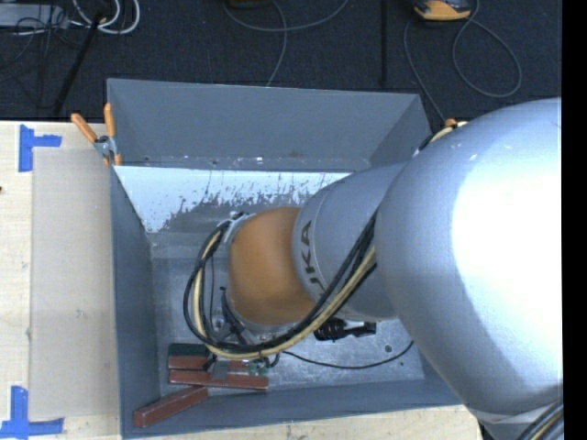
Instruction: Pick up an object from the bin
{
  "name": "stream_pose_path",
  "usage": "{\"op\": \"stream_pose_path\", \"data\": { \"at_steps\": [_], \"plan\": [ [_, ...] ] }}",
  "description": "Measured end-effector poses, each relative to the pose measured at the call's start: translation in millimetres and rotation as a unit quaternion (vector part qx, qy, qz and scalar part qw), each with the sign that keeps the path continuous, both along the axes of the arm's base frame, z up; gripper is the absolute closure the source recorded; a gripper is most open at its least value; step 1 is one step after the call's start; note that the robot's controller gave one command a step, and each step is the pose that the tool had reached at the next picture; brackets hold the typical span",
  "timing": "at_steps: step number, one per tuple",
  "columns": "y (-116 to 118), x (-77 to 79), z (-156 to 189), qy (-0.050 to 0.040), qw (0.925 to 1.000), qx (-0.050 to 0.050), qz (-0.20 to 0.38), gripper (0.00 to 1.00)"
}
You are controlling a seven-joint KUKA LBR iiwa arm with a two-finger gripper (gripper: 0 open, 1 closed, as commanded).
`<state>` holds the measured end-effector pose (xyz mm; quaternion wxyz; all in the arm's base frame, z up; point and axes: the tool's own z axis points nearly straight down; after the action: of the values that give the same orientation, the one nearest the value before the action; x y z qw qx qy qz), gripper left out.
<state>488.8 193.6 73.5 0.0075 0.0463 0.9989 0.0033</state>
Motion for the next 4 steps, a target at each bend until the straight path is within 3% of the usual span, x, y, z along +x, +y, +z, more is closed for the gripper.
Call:
{"op": "stream_pose_path", "data": {
  "at_steps": [1,2,3,4],
  "plan": [
    [42,-4.6,0,-0.0016,0.9995,-0.007,-0.029,1.00],
    [23,-4.9,0,0.0020,0.9980,0.001,-0.063,1.00],
    [-47,43.2,2,0.0062,0.9938,0.003,-0.111,1.00],
    [-61,11.5,2,0.0026,0.9913,0.001,-0.132,1.00]
  ]
}}
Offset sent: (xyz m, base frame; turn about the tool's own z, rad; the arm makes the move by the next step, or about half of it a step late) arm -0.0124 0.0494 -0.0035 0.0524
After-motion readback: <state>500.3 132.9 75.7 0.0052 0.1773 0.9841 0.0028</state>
